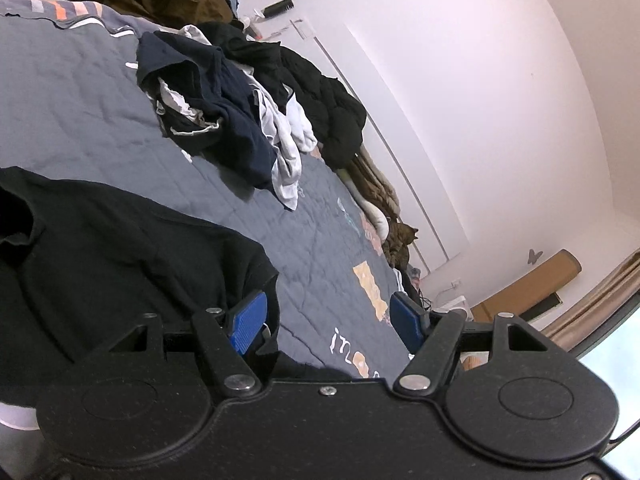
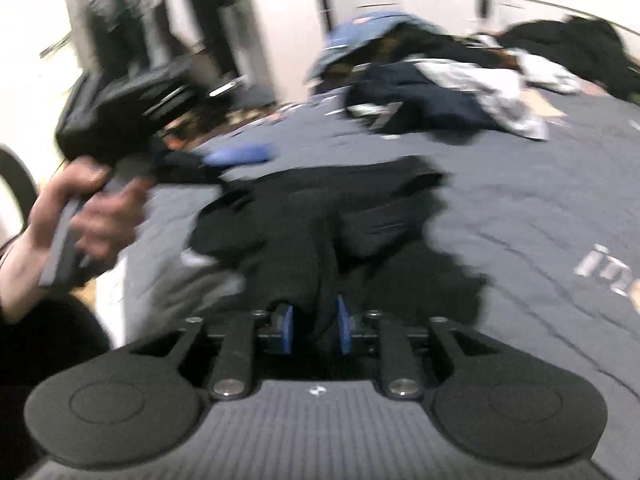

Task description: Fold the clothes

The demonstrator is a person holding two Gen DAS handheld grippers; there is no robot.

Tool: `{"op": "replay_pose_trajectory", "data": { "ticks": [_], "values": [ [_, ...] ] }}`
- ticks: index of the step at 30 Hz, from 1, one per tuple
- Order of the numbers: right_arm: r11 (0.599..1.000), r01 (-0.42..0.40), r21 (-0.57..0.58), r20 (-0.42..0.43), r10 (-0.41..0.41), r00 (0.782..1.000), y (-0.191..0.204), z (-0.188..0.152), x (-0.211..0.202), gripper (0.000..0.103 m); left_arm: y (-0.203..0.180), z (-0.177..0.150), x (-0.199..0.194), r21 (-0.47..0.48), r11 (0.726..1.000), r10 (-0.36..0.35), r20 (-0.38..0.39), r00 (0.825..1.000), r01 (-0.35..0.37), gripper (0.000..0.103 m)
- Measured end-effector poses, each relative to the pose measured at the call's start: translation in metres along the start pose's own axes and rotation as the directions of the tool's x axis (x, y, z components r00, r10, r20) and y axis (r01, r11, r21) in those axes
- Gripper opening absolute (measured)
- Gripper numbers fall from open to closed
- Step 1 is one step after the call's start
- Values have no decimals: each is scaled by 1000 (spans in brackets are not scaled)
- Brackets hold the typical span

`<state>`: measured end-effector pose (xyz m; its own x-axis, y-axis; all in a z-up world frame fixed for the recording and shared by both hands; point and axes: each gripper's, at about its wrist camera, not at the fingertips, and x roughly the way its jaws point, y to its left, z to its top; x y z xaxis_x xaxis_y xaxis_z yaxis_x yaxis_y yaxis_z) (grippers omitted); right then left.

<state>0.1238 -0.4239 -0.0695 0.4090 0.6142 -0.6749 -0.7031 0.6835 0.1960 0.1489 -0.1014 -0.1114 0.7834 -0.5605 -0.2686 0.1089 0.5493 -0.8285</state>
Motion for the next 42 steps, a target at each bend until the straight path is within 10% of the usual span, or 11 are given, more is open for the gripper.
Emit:
{"op": "replay_pose_trajectory", "data": {
  "ticks": [8,16,18,20,25,29,35,37,42],
  "values": [
    [971,115,208,-21,-113,993,-83,-2,21,42,-1,-1,5,14,1000,7,-14,1000,-7,67],
    [962,58,265,-114,-28,993,-80,1,79,48,-1,-3,6,18,1000,19,-25,1000,-19,67],
    [968,122,218,-158,-88,983,-74,1,87,36,-2,-3,7,21,1000,23,-31,999,-23,67],
    [965,159,206,-167,-125,978,-72,1,87,4,-2,-4,7,23,999,26,-33,999,-25,67],
    [930,254,265,-3,-262,965,-83,10,31,4,-2,-4,7,24,999,22,-31,999,-22,67],
    [815,405,415,142,-498,856,-120,15,-52,4,-3,-6,8,28,999,22,-33,999,-21,67],
    [491,594,637,120,-824,554,-192,-20,-162,4,-6,-9,11,49,999,22,-45,999,-20,67],
    [417,635,650,33,-851,524,-213,-42,-171,4,-6,-11,13,54,998,25,-53,998,-22,67],
    [338,690,640,-167,-816,554,-243,-92,-146,7,-9,-14,16,81,996,37,-71,997,-31,67]
  ]
}}
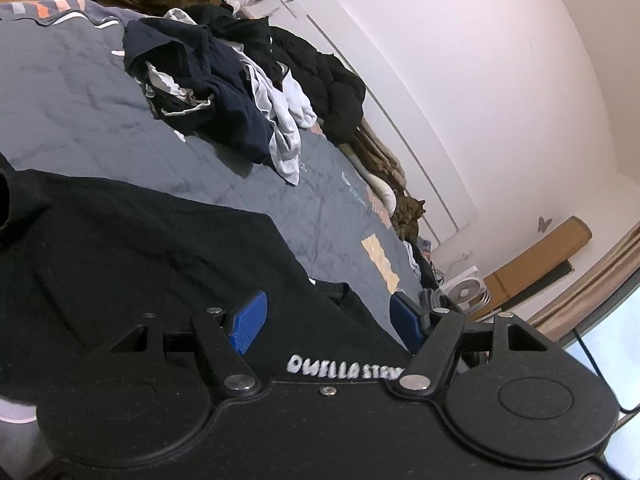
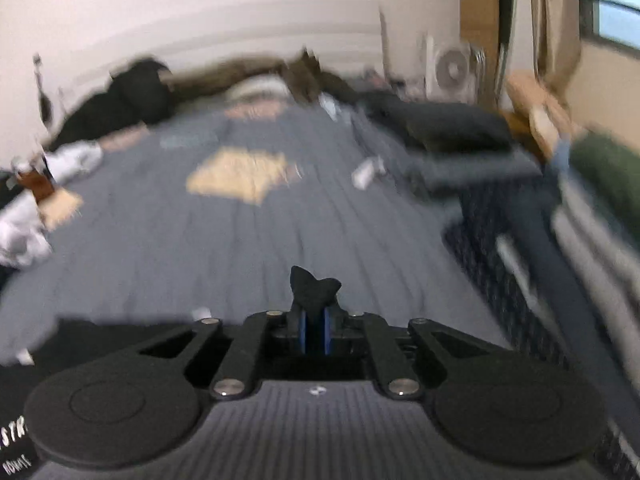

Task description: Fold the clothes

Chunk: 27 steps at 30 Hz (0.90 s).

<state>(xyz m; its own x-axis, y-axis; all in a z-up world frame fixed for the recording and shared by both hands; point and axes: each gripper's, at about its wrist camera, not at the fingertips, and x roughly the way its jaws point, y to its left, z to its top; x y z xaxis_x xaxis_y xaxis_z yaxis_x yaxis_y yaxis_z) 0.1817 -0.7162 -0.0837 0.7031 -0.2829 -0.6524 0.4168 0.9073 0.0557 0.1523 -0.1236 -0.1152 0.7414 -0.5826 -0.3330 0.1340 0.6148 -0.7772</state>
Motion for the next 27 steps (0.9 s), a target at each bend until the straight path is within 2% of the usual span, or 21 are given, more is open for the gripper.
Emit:
{"op": "replay_pose_trajectory", "data": {
  "ticks": [3,6,10,13,15,17,19,22,27],
  "values": [
    [999,-32,3,-48,32,998,-3,-14,1,9,-1,-2,2,12,1000,8,-13,1000,-8,67],
    [995,-98,4,-58,98,993,-2,-22,-14,16,-3,-5,4,35,999,18,-21,1000,-17,69],
    [981,-195,-19,-34,194,980,9,-31,-49,35,-6,-9,5,56,998,26,-26,999,-25,69],
    [982,-183,-43,13,184,983,11,-32,-69,40,-8,-12,5,65,998,30,-28,999,-28,69],
    [981,-184,-64,13,185,983,11,-29,-76,41,-10,-15,7,74,997,31,-34,999,-28,69],
    [973,-184,-141,17,189,982,21,-24,-78,42,-13,-18,8,86,996,34,-40,999,-30,69],
    [951,-180,-250,22,191,981,40,-21,-77,43,-15,-20,10,97,995,34,-49,998,-29,69],
    [892,-206,-402,5,227,974,83,-19,-64,44,-17,-23,13,109,994,33,-62,998,-26,69],
    [792,-342,-506,-99,341,935,161,-12,-14,46,-17,-25,18,119,993,28,-85,996,-17,69]
  ]
}}
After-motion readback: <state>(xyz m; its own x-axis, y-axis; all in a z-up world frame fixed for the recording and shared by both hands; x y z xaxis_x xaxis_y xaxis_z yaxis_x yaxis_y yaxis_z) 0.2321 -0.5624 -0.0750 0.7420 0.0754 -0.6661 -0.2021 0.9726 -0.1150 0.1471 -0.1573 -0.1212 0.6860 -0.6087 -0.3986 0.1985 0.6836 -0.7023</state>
